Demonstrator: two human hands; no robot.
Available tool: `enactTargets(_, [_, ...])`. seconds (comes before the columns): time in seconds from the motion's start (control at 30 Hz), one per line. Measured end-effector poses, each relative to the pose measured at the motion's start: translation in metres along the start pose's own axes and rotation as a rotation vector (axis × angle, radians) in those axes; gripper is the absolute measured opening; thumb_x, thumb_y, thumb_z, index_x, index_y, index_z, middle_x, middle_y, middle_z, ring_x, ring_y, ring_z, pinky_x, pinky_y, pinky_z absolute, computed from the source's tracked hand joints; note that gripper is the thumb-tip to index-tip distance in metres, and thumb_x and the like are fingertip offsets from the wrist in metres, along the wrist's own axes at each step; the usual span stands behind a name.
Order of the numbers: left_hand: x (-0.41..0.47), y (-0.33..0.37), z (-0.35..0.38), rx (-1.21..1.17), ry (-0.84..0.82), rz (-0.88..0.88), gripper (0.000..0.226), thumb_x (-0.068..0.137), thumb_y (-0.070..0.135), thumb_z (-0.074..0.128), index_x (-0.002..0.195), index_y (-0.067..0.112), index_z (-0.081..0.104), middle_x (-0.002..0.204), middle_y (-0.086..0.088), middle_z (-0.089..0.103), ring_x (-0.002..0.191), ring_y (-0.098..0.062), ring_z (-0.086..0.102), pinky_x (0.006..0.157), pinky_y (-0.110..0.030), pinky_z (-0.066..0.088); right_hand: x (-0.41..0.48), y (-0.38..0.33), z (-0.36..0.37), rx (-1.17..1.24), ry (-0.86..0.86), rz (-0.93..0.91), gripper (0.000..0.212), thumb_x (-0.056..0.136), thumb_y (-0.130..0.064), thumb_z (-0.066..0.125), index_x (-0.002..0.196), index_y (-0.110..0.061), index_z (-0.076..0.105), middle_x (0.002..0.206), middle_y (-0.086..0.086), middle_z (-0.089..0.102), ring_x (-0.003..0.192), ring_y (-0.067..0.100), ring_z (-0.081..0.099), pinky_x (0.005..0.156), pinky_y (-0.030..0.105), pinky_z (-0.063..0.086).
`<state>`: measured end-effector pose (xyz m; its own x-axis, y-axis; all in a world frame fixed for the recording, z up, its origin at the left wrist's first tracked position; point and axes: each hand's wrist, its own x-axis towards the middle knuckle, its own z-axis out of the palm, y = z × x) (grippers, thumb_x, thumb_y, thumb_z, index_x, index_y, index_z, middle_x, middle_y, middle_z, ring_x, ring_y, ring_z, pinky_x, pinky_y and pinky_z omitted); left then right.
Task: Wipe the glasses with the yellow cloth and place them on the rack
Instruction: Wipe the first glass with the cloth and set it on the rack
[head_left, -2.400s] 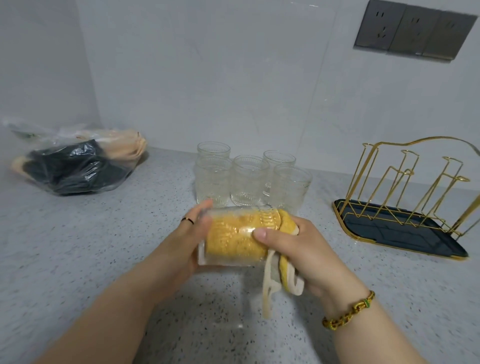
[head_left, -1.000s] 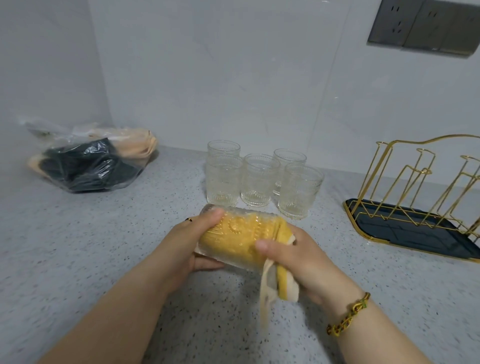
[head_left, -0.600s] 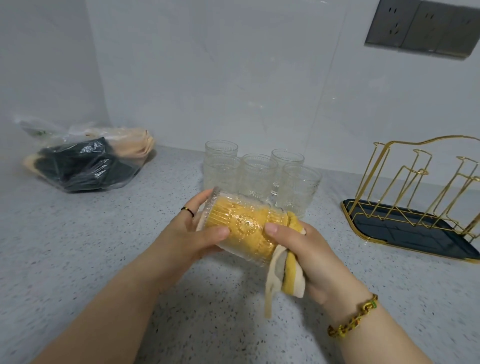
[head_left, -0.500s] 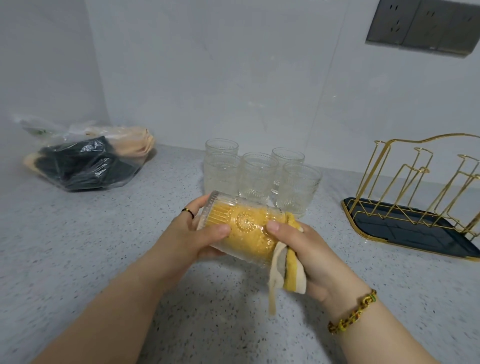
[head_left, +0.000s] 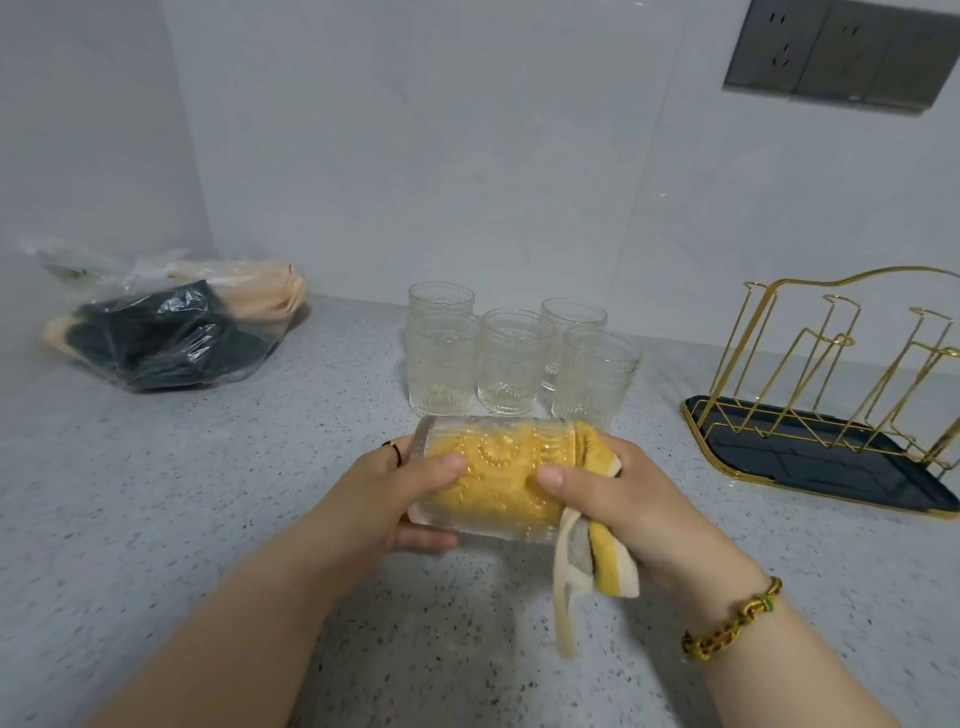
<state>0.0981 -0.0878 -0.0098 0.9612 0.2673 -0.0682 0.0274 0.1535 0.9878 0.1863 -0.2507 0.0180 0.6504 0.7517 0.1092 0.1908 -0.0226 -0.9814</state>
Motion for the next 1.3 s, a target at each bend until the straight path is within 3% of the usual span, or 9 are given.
enactTargets(0.1, [0.002,0.000,0.002,-0.089,0.023,-0.076,0.042,0.059,0.044,0.055,0.090,0.017,0.062,0.064,-0.001,0.071,0.052,-0.014,0.066,0.042,-0.021,0.053,-0.003,-0.001,0.004,-0.284,-0.067,-0.100,0.037,0.063,-0.012,0.080,0.088,-0.029,0.058,0.069,-0.017,0.067,0.061,-0.004,0.061,0.056,0.009,0.046])
enactTargets(0.2, [0.003,0.000,0.001,-0.170,0.039,-0.065,0.041,0.060,0.043,0.055,0.091,0.018,0.062,0.066,-0.004,0.071,0.052,-0.016,0.066,0.041,-0.019,0.052,-0.004,-0.003,0.007,-0.317,-0.017,-0.170,0.035,0.060,-0.021,0.078,0.087,-0.031,0.058,0.068,-0.024,0.064,0.056,-0.006,0.058,0.053,0.008,0.043])
enactTargets(0.37, [0.003,0.005,0.001,-0.339,0.067,-0.025,0.042,0.063,0.042,0.052,0.096,0.017,0.060,0.065,-0.006,0.069,0.047,-0.020,0.065,0.035,-0.018,0.048,-0.003,-0.009,0.003,-0.067,0.273,-0.230,0.015,0.053,-0.031,0.066,0.067,-0.026,0.061,0.053,-0.017,0.064,0.049,-0.005,0.057,0.049,0.009,0.045])
enactTargets(0.53, [0.004,0.007,0.000,-0.615,0.227,0.044,0.041,0.074,0.042,0.054,0.103,0.015,0.057,0.090,-0.012,0.069,0.058,-0.023,0.069,0.044,-0.021,0.054,0.005,0.002,-0.004,0.362,0.632,-0.116,0.005,0.078,-0.019,0.063,0.074,-0.022,0.063,0.071,-0.006,0.070,0.075,0.013,0.066,0.073,0.031,0.052])
enactTargets(0.7, [0.005,0.010,0.002,-0.826,0.352,0.111,0.043,0.087,0.046,0.047,0.115,0.015,0.054,0.107,-0.015,0.063,0.074,-0.026,0.071,0.065,-0.034,0.060,0.010,0.008,0.008,0.543,0.609,-0.025,0.008,0.082,-0.011,0.058,0.085,-0.019,0.059,0.085,0.003,0.067,0.079,0.020,0.064,0.076,0.036,0.052])
enactTargets(0.83, [0.006,0.005,0.010,-0.739,0.347,0.180,0.042,0.081,0.038,0.052,0.118,0.019,0.054,0.116,-0.007,0.062,0.100,-0.021,0.062,0.077,-0.034,0.051,0.008,0.013,0.024,0.562,0.459,0.023,0.010,0.078,-0.010,0.060,0.084,-0.017,0.061,0.074,0.001,0.072,0.070,0.018,0.068,0.069,0.034,0.057])
enactTargets(1.0, [0.006,-0.005,0.017,-0.332,0.263,0.169,0.052,0.048,0.035,0.071,0.097,0.020,0.060,0.096,0.001,0.070,0.098,-0.019,0.062,0.083,-0.031,0.046,0.007,0.014,0.024,0.522,0.465,-0.008,0.010,0.078,-0.009,0.060,0.079,-0.019,0.061,0.064,-0.004,0.070,0.067,0.016,0.066,0.071,0.036,0.055])
enactTargets(1.13, [0.003,-0.011,0.022,0.152,0.263,0.104,0.038,0.072,0.028,0.074,0.103,0.027,0.051,0.104,0.009,0.060,0.096,-0.006,0.058,0.076,-0.020,0.042,0.007,0.012,0.020,0.384,0.508,-0.077,0.011,0.079,-0.012,0.062,0.076,-0.021,0.061,0.068,-0.002,0.067,0.073,0.022,0.063,0.080,0.045,0.051])
enactTargets(1.3, [0.002,-0.009,0.024,0.136,0.250,0.156,0.021,0.075,0.021,0.072,0.086,0.028,0.056,0.084,0.010,0.066,0.074,-0.002,0.065,0.057,-0.014,0.046,0.007,0.010,0.021,0.428,0.500,-0.055,0.007,0.083,-0.017,0.058,0.078,-0.022,0.060,0.071,-0.002,0.067,0.075,0.021,0.063,0.081,0.043,0.051])
